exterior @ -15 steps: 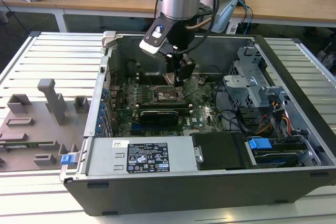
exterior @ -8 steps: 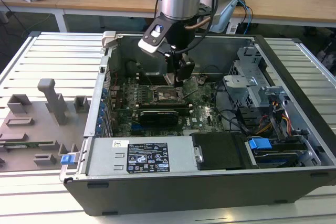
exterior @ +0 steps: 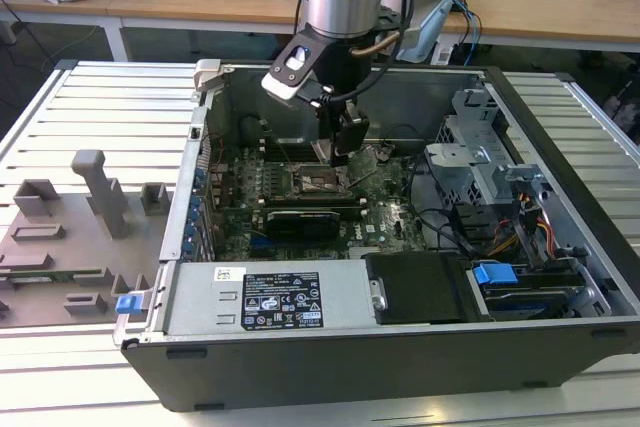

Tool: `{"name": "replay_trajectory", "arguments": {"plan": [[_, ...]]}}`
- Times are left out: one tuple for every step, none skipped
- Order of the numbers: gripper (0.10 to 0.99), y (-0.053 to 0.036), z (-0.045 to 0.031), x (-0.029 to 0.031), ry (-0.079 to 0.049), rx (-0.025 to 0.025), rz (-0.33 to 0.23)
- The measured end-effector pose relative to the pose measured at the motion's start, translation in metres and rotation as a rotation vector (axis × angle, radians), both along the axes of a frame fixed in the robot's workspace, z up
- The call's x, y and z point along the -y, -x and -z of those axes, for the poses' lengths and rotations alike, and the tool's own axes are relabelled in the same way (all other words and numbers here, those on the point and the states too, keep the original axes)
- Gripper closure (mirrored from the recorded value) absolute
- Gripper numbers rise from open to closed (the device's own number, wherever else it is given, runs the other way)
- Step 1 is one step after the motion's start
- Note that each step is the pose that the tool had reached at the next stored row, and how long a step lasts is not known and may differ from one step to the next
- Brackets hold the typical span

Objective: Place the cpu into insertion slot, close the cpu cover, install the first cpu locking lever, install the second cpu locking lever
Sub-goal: 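Place the cpu into insertion slot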

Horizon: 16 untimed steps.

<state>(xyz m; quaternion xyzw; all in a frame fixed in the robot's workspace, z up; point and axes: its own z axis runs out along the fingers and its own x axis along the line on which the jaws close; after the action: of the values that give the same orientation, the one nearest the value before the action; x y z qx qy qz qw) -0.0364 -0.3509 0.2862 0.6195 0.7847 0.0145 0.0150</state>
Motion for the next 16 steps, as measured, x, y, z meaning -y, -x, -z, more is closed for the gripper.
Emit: {"name": "replay_trajectory", "arguments": {"plan": [[0.541,0.0000,0.0000,0.0000,0.000,0.0000,0.005],[0.541,0.0000,0.0000,0.0000,0.000,0.0000,0.013],[0.541,0.0000,0.0000,0.0000,0.000,0.0000,0.018],[0.541,0.0000,0.0000,0.0000,0.000,0.0000,0.025],[0.541,0.0000,0.0000,0.0000,0.000,0.0000,0.038],[0.541,0.0000,0.0000,0.0000,0.000,0.0000,0.050],[0.541,0.0000,0.0000,0.0000,0.000,0.0000,0.060],[0.541,0.0000,0.0000,0.0000,0.000,0.0000,0.071],[0.541,0.0000,0.0000,0.0000,0.000,0.0000,0.084],[0.541,0.0000,0.0000,0.0000,0.000,0.0000,0.091],[0.541,0.0000,0.0000,0.0000,0.001,0.0000,0.103],[0.541,0.0000,0.0000,0.0000,0.001,0.0000,0.122],[0.541,0.0000,0.0000,0.0000,0.001,0.0000,0.136],[0.541,0.0000,0.0000,0.0000,0.001,0.0000,0.146],[0.541,0.0000,0.0001,0.0000,0.001,0.0001,0.161],[0.541,0.0000,0.0000,0.0000,0.002,0.0001,0.175]]}}
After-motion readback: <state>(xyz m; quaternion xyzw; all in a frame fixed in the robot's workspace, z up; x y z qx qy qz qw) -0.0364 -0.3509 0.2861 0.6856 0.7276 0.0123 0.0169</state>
